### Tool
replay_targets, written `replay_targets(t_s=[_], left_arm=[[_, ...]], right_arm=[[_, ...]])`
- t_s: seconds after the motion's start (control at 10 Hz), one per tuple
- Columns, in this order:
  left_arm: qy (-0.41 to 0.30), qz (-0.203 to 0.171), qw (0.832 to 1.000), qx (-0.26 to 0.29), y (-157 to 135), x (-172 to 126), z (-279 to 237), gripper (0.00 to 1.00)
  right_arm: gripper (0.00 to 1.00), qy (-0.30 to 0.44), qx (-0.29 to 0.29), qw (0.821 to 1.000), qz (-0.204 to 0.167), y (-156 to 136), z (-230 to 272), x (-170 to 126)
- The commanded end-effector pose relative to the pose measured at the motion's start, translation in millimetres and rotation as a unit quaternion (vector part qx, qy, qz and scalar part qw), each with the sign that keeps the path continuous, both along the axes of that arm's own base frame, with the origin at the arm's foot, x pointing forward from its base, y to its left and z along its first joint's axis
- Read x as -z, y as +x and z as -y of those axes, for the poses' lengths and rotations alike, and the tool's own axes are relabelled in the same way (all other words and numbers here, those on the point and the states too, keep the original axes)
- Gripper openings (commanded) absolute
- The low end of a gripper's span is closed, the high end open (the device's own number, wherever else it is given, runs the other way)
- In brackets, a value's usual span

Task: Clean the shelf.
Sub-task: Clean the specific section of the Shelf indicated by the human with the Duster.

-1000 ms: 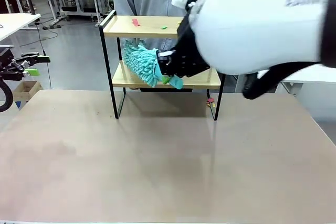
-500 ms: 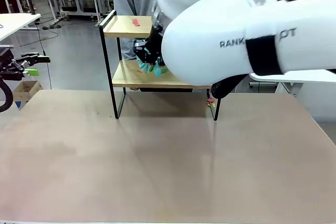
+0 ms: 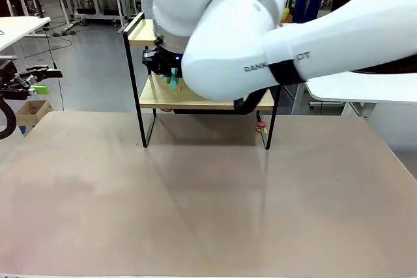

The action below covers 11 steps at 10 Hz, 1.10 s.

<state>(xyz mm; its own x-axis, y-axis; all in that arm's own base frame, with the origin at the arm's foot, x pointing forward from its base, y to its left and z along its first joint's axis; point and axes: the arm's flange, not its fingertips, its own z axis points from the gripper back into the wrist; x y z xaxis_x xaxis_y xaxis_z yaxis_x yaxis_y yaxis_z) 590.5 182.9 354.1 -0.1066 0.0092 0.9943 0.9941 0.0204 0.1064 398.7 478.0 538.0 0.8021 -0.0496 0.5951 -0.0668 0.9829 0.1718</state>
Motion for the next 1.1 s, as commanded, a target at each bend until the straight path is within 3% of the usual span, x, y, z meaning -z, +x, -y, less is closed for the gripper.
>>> replay_targets(t_s=[0.0,0.5,1.0], left_arm=[[0.004,0.006,1.0,0.001,-2,-2,1,1.0],[0.004,0.006,1.0,0.001,-2,-2,1,1.0],[0.004,0.006,1.0,0.001,-2,-2,1,1.0]], right_arm=[[0.13,0.014,0.011,1.0,-0.007,16,-46,2],[0.13,0.013,0.02,1.0,-0.02,13,-57,18],[0.13,0.007,0.02,0.997,-0.07,14,-53,54]])
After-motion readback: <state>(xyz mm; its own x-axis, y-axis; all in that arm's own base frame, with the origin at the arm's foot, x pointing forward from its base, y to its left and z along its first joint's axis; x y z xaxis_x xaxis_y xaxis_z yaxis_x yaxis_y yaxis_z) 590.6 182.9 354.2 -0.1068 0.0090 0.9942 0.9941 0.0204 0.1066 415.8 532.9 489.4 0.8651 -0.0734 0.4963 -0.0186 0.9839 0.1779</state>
